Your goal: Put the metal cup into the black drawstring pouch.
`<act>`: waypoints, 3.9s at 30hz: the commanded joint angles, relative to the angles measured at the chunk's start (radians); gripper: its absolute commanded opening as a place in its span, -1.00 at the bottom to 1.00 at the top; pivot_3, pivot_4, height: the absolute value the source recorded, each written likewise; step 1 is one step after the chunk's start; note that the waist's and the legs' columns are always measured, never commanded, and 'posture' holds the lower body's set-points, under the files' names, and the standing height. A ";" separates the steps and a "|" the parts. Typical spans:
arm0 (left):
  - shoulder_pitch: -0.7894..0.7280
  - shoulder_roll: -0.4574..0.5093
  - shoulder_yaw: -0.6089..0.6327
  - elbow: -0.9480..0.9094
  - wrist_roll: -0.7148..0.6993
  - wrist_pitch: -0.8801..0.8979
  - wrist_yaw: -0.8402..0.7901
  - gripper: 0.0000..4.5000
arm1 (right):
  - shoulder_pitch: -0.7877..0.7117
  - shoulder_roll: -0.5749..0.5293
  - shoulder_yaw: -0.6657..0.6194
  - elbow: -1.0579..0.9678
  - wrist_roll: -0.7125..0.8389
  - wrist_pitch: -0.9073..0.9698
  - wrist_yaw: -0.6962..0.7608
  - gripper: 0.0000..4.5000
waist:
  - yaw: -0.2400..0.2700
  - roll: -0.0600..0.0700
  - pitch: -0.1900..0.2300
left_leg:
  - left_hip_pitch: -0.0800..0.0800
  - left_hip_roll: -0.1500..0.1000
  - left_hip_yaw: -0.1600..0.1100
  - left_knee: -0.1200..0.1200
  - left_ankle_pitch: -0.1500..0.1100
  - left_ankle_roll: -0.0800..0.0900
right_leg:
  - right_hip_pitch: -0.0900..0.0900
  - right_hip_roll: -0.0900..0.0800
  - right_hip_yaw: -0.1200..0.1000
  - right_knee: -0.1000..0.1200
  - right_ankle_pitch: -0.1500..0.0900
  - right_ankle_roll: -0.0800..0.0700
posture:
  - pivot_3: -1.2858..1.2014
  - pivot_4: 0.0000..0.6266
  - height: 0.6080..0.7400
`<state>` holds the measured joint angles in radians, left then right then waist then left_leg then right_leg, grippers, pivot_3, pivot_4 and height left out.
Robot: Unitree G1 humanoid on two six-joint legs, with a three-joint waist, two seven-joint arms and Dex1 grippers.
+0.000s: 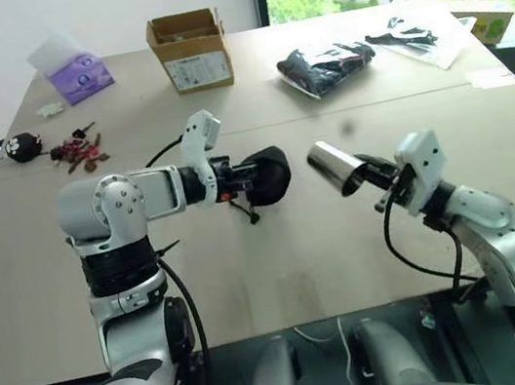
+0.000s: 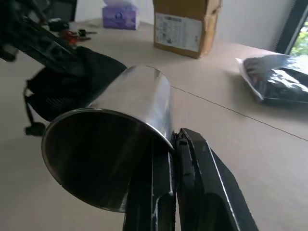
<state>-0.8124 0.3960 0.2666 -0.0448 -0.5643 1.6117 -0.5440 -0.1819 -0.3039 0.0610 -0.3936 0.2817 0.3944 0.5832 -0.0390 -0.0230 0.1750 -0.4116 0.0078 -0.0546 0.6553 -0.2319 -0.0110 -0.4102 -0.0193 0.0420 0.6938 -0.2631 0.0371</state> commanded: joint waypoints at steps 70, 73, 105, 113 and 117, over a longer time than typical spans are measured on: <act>0.188 -0.203 -0.095 -0.531 -0.205 -0.292 0.095 -1.00 | -0.738 0.502 0.055 1.128 -0.154 -0.375 -0.099 -0.98 | 0.003 -0.001 0.001 | -0.002 0.001 -0.005 -0.003 0.004 -0.007 | -0.002 -0.001 -0.002 -0.001 0.000 -0.001 | 0.03 -0.52 1.00; 0.191 -0.232 -0.088 -0.519 -0.236 -0.301 0.101 -1.00 | -0.766 0.498 0.101 1.171 -0.216 -0.404 -0.110 -0.98 | -0.002 -0.001 0.001 | -0.002 -0.001 -0.004 -0.002 0.004 -0.007 | -0.002 -0.002 -0.001 -0.001 0.000 -0.001 | 0.03 -0.52 1.00; 0.247 -0.204 0.269 -0.218 -0.434 -0.462 0.202 -1.00 | -0.602 0.084 0.116 0.275 -0.066 0.317 0.180 0.97 | 0.000 0.000 0.001 | -0.003 -0.001 -0.005 -0.004 0.003 -0.006 | -0.003 -0.001 -0.003 -0.002 0.000 -0.001 | 0.03 -0.52 1.00; 0.209 -0.127 0.265 -0.102 -0.483 -0.501 0.167 -1.00 | -0.520 0.051 0.038 0.137 0.029 0.498 0.104 0.97 | 0.001 0.000 0.002 | -0.003 -0.001 -0.005 -0.004 0.002 -0.003 | -0.003 -0.001 -0.003 -0.004 0.000 -0.001 | 0.03 -0.52 1.00; 0.181 -0.105 0.264 -0.057 -0.497 -0.526 0.171 -1.00 | -0.444 0.072 0.041 0.103 0.105 0.581 0.095 0.97 | 0.000 0.000 0.001 | -0.003 -0.001 -0.005 -0.004 0.001 -0.003 | -0.002 -0.002 -0.003 -0.005 0.000 -0.001 | 0.03 -0.52 1.00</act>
<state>-0.6097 0.2789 0.5312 -0.0926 -1.0267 1.1078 -0.3617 -0.6239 -0.2430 0.1141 -0.2390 0.3476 0.9580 0.6855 -0.0392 -0.0233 0.1765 -0.4149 0.0069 -0.0593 0.6512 -0.2305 -0.0136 -0.4127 -0.0207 0.0394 0.6892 -0.2630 0.0365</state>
